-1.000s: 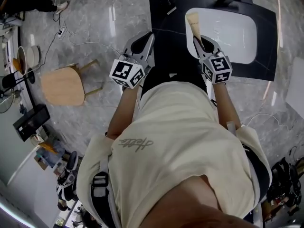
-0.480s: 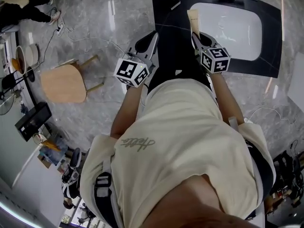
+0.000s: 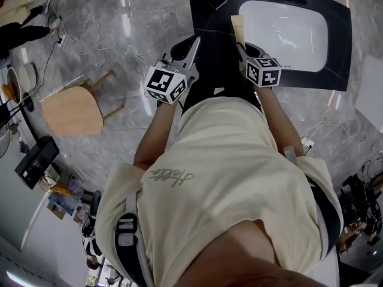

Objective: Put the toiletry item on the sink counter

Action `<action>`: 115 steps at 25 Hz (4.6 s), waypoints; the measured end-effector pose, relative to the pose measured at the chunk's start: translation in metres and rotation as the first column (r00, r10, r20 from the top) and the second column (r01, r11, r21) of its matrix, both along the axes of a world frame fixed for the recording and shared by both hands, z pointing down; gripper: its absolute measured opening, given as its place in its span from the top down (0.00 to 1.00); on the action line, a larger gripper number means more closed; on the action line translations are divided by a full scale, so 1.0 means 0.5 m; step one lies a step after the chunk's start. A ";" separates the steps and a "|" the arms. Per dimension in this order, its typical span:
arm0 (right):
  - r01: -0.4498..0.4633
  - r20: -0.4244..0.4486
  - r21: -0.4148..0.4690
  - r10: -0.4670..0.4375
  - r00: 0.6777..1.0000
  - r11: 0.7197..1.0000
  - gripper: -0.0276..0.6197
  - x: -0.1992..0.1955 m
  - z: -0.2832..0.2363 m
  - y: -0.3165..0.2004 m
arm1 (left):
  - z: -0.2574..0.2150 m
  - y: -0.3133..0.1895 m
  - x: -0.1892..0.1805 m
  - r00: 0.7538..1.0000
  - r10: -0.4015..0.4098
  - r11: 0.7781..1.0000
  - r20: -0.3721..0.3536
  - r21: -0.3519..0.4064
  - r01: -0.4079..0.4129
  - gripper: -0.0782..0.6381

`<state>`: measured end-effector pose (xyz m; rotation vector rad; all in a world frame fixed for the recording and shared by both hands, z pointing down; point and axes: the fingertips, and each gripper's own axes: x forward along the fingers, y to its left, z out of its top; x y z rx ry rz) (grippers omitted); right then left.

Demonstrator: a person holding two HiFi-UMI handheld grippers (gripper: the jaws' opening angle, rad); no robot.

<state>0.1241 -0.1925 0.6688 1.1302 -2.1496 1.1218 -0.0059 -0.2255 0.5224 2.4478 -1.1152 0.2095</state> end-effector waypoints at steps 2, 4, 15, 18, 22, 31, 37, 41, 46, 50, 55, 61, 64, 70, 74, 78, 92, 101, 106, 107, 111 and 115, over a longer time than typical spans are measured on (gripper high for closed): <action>-0.004 -0.015 -0.015 0.004 1.000 1.000 0.91 -0.007 0.010 -0.005 | 0.010 -0.010 -0.009 1.000 0.009 1.000 -0.001 -0.009 -0.009 0.89; -0.010 -0.038 -0.023 0.009 0.999 1.000 0.91 -0.012 0.025 -0.010 | 0.023 -0.018 -0.015 1.000 0.020 1.000 -0.008 -0.022 -0.020 0.89; -0.004 -0.153 -0.053 -0.004 0.988 0.999 0.91 -0.044 0.087 -0.022 | 0.045 -0.047 -0.056 0.998 0.042 0.998 -0.054 -0.054 -0.045 0.89; -0.002 -0.186 -0.052 -0.007 0.982 0.999 0.91 -0.052 0.097 -0.028 | 0.051 -0.053 -0.079 0.998 0.031 0.998 -0.063 -0.061 -0.034 0.89; -0.003 -0.219 -0.075 -0.014 0.976 0.997 0.91 -0.055 0.117 -0.019 | 0.062 -0.051 -0.101 0.996 0.012 0.996 -0.085 -0.082 -0.019 0.89; -0.010 -0.237 -0.082 -0.010 0.971 0.997 0.89 -0.060 0.128 -0.007 | 0.061 -0.031 -0.119 0.994 -0.009 0.996 -0.104 -0.085 0.001 0.89; -0.002 -0.243 -0.062 -0.013 0.970 0.998 0.79 -0.064 0.118 -0.009 | 0.055 -0.016 -0.133 0.995 -0.015 0.997 -0.097 -0.080 0.008 0.89; 0.004 -0.240 -0.050 -0.016 0.971 0.999 0.79 -0.070 0.106 -0.007 | 0.050 -0.012 -0.142 0.995 -0.022 0.997 -0.097 -0.074 0.015 0.89; 0.014 -0.240 -0.029 -0.021 0.971 0.999 0.79 -0.073 0.086 -0.004 | 0.040 -0.008 -0.138 0.994 -0.021 0.998 -0.105 -0.058 0.015 0.89; 0.019 -0.231 -0.001 -0.019 0.973 1.000 0.79 -0.075 0.065 -0.004 | 0.035 -0.001 -0.130 0.994 -0.013 0.999 -0.107 -0.050 0.007 0.89; 0.029 -0.210 0.041 -0.020 0.978 0.999 0.79 -0.072 0.033 -0.003 | 0.024 0.006 -0.120 0.994 -0.007 0.999 -0.106 -0.034 0.004 0.89; 0.079 -0.188 0.097 -0.060 0.980 0.992 0.79 -0.074 -0.017 0.010 | 0.002 0.014 -0.106 0.995 -0.015 1.000 -0.101 -0.008 0.014 0.89; 0.085 -0.159 0.133 -0.063 0.985 0.987 0.79 -0.074 -0.056 0.015 | -0.020 0.022 -0.094 0.995 -0.014 1.000 -0.099 0.013 0.015 0.89; 0.122 -0.135 0.253 -0.090 0.987 0.960 0.90 -0.061 -0.165 0.018 | -0.068 0.033 -0.076 0.995 -0.035 0.997 -0.092 0.066 0.041 0.89; 0.146 -0.111 0.324 -0.116 0.987 0.935 0.96 -0.053 -0.237 0.022 | -0.106 0.028 -0.076 0.995 -0.060 0.990 -0.084 0.119 0.069 0.89; 0.190 -0.126 0.397 -0.152 0.980 0.898 0.96 -0.050 -0.307 0.027 | -0.146 0.024 -0.082 0.991 -0.096 0.982 -0.094 0.152 0.110 0.89; 0.229 -0.138 0.576 -0.182 0.973 0.785 0.97 -0.034 -0.480 0.023 | -0.322 0.062 -0.031 0.993 -0.051 0.945 -0.107 0.315 0.082 0.89; 0.201 -0.086 0.683 -0.196 0.977 0.702 0.97 -0.037 -0.597 0.018 | -0.391 0.076 -0.027 0.992 -0.058 0.922 -0.111 0.376 0.096 0.89; 0.193 -0.081 0.753 -0.202 0.976 0.629 0.97 -0.039 -0.666 0.012 | -0.434 0.072 -0.040 0.991 -0.068 0.902 -0.114 0.418 0.110 0.89; 0.188 -0.077 0.760 -0.201 0.977 0.622 0.97 -0.038 -0.678 0.010 | -0.442 0.070 -0.042 0.991 -0.069 0.898 -0.115 0.426 0.112 0.89; 0.172 -0.071 0.780 -0.189 0.979 0.601 0.97 -0.030 -0.704 0.002 | -0.457 0.064 -0.042 0.992 -0.064 0.889 -0.105 0.447 0.104 0.89; 0.165 -0.069 0.783 -0.180 0.981 0.600 0.97 -0.021 -0.707 -0.002 | -0.454 0.057 -0.035 0.994 -0.053 0.886 -0.091 0.455 0.089 0.89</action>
